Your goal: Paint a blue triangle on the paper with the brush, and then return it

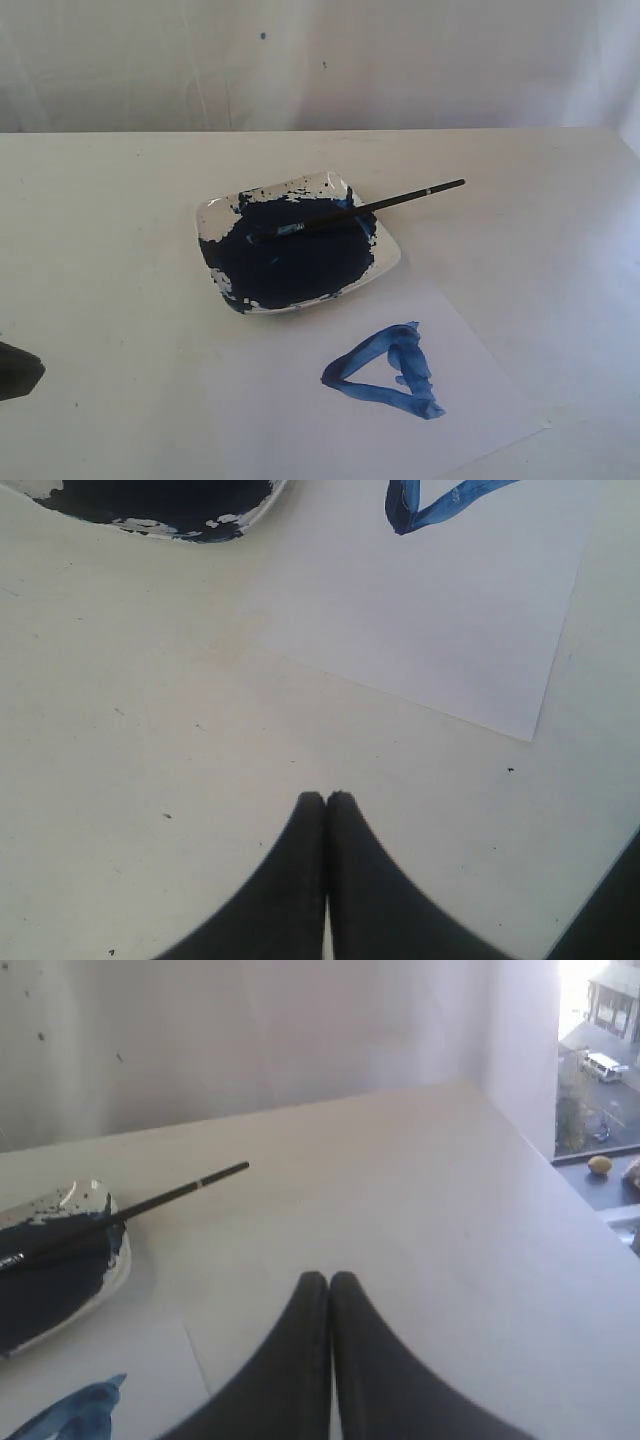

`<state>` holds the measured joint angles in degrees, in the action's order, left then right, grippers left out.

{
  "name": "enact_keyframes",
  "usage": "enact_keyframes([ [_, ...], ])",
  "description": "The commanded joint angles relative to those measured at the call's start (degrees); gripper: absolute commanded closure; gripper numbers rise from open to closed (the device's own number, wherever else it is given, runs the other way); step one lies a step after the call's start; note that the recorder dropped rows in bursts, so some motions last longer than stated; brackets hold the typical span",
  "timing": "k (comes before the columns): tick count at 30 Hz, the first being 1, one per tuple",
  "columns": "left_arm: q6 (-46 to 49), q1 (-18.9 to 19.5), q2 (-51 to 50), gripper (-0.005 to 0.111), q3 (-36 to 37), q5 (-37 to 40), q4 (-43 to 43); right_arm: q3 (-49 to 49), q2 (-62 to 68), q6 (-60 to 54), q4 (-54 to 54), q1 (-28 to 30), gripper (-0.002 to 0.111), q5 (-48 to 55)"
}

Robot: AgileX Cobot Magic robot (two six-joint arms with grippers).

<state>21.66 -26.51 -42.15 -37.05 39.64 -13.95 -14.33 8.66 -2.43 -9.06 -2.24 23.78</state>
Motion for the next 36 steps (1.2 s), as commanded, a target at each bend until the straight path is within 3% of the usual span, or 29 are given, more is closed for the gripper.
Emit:
enact_keyframes([
  [1,0.1,0.11,0.44,0.107,0.36,0.43,-0.61,5.23,-0.14,1.4,1.24,-0.12,0.108,-1.77],
  [7,0.1,0.11,0.44,0.107,0.36,0.43,-0.61,14.33,-0.14,1.4,1.14,-0.12,0.108,-6.08],
  [17,0.1,0.11,0.44,0.107,0.36,0.43,-0.61,14.33,-8.66,5.9,1.52,-0.12,0.108,-5.56],
  [36,0.1,0.11,0.44,0.107,0.36,0.47,-0.61,14.33,-8.66,5.9,10.72,-0.12,0.108,-5.82],
])
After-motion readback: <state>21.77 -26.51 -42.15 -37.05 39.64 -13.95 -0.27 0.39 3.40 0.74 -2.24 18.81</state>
